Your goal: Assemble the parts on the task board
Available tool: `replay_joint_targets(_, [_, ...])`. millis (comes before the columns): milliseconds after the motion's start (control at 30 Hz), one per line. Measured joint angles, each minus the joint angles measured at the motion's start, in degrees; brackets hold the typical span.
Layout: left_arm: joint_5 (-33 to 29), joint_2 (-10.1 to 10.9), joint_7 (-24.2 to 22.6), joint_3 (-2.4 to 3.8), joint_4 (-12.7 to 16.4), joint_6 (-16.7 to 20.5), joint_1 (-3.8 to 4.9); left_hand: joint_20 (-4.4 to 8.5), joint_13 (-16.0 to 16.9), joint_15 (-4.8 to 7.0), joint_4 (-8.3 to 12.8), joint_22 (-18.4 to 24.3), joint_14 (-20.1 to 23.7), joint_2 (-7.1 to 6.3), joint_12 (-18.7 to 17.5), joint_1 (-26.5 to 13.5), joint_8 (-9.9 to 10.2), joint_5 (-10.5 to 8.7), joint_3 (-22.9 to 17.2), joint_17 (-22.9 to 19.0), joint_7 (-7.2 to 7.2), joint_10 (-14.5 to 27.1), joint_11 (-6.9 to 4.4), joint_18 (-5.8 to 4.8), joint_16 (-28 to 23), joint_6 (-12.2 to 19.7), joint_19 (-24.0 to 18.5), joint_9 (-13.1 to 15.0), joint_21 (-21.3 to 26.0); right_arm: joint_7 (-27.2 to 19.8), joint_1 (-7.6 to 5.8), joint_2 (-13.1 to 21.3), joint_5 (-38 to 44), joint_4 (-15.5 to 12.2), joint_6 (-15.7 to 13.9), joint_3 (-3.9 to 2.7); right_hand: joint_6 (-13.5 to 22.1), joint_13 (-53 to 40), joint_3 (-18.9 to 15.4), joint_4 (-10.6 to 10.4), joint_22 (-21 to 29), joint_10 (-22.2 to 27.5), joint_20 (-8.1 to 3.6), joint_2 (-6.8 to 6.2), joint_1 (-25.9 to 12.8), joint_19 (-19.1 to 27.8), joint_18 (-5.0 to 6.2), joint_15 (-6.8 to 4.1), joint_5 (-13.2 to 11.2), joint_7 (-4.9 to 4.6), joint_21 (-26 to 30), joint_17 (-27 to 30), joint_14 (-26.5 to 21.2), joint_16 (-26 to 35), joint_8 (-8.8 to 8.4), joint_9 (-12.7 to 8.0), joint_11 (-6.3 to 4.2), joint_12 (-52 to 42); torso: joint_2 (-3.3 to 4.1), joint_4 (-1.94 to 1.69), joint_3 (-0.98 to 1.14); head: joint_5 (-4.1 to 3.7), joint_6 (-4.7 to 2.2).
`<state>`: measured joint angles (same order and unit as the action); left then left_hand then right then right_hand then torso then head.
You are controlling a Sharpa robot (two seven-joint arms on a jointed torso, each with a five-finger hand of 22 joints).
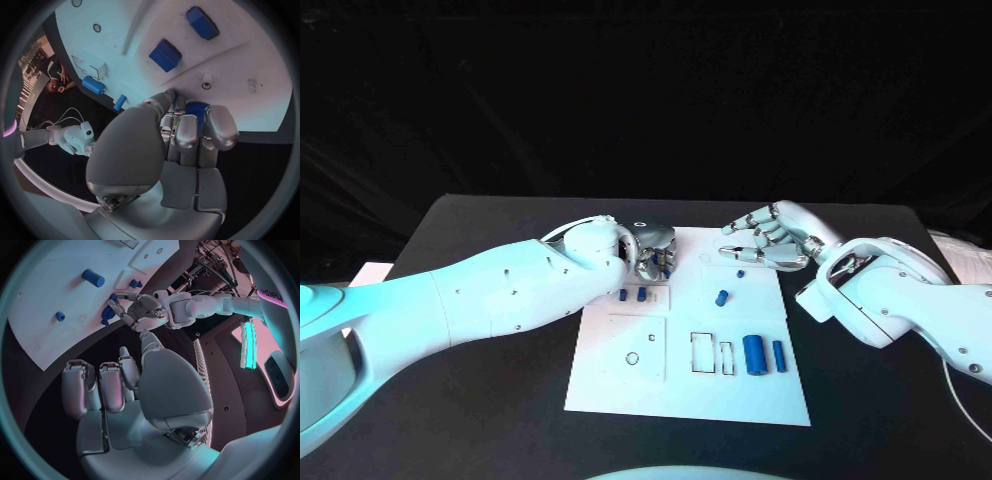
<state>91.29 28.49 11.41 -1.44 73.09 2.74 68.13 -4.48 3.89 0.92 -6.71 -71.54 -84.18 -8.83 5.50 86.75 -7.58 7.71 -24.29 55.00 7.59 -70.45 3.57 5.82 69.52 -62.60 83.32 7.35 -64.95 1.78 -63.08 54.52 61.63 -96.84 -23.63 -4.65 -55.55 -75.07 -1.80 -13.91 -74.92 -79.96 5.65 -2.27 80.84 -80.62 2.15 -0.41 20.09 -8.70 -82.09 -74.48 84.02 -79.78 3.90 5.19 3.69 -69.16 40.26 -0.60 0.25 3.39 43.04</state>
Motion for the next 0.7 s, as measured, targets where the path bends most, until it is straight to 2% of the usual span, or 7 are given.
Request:
replay_joint_targets(267, [-0.3,0.5,-0.2,0.04,0.5,1.2,-0.36,0.0,0.2,0.14,1.1,-0.9,0.1,0.0,-0.7,0.0,0.3,-0.01,-1.9,-0.6,0.2,-0.8,0.22,0.0,0.3,-0.6,0.0,-0.3,-1.0,0.0,0.0,0.0,0.0,0.0,0.0,0.0,0.0,0.0,0.0,0.0,0.0,0.0,0.0,0.0,0.0,0.0,0.0,0.0,0.3,0.0,0.0,0.0,0.0,0.0,0.0,0.0,0.0,0.0,-0.01,-0.03,-0.01,-0.01,0.03])
replay_joint_targets(433, [-1.1,1.8,-0.3,0.05,1.5,2.6,-0.75,0.0,0.3,0.13,1.5,-1.1,0.1,-0.31,-1.1,-0.3,0.6,-0.01,-2.6,-0.8,0.48,-1.2,0.21,0.0,0.3,-0.9,0.0,-0.4,-1.1,0.0,0.0,0.0,0.0,0.0,0.0,0.0,0.0,0.0,0.0,0.0,0.0,0.0,0.0,0.0,0.0,0.0,0.0,0.0,0.3,0.0,0.0,-0.1,0.0,0.0,0.0,0.1,0.0,0.0,-0.03,-0.05,-0.01,-0.01,-0.03])
replay_joint_targets(533, [-1.8,2.7,-0.4,0.55,2.5,3.5,-0.89,0.0,0.2,0.13,1.7,-1.3,0.1,-0.61,-1.3,-0.6,0.8,-0.01,-2.8,-1.0,0.49,-1.2,0.21,0.0,0.6,-0.9,0.0,-0.6,-1.4,0.0,0.0,0.1,0.0,0.0,0.0,0.0,0.0,0.0,0.0,0.0,0.0,0.0,0.0,0.0,0.0,0.0,0.0,0.0,0.3,0.0,0.0,-0.1,0.0,0.0,0.0,0.1,0.0,0.0,-0.04,-0.08,-0.01,-0.03,-0.15])
replay_joint_targets(700, [-3.3,4.8,-0.5,1.95,5.3,5.0,-0.81,0.0,0.2,0.12,1.7,-1.4,0.1,-0.76,-1.4,-0.8,0.9,-0.01,-3.1,-1.2,0.68,-1.2,0.21,0.0,0.6,-1.1,0.0,-0.6,-1.4,0.0,0.0,0.1,0.0,0.0,0.0,0.0,0.0,0.0,0.0,0.0,0.0,0.0,0.0,-0.01,0.0,0.0,0.0,0.0,0.3,0.0,0.0,-0.1,0.0,0.0,0.0,0.1,0.0,0.0,-0.08,-0.1,0.02,-0.04,-0.37])
